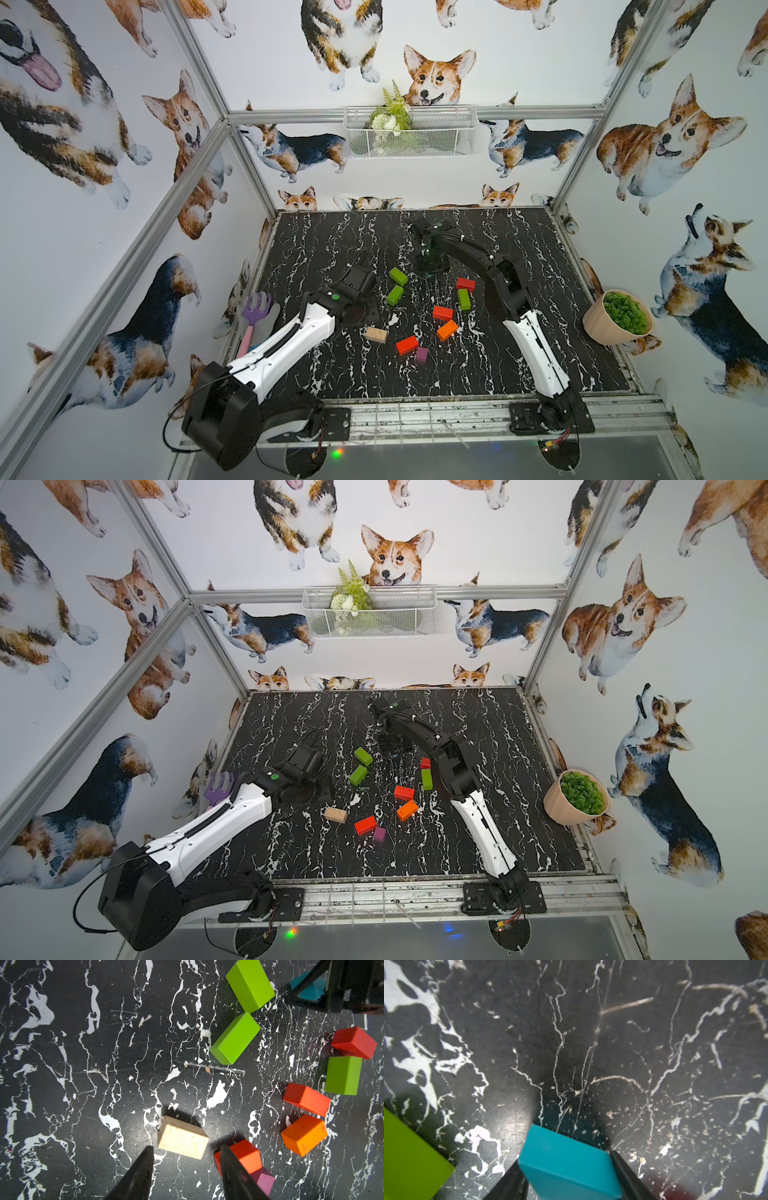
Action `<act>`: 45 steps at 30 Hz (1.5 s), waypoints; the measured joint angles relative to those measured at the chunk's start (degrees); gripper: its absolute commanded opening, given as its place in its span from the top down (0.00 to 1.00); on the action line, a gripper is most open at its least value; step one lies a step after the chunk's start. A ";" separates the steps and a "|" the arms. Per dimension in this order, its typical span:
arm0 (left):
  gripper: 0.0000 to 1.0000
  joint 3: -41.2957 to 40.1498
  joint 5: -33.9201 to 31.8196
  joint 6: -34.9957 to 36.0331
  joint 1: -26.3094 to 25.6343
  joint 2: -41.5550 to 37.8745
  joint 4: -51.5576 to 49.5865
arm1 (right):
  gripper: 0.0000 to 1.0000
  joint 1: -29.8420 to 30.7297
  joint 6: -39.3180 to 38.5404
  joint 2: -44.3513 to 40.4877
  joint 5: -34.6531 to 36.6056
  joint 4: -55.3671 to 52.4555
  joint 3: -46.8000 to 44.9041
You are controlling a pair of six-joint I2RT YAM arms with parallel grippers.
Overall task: Assemble a heart with building blocks
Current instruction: Adjust the building block at the center of the board.
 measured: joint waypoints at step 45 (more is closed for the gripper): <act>0.45 0.33 -0.04 -0.09 0.00 2.21 1.57 | 0.77 1.36 -9.22 5.95 -1.49 -6.38 11.78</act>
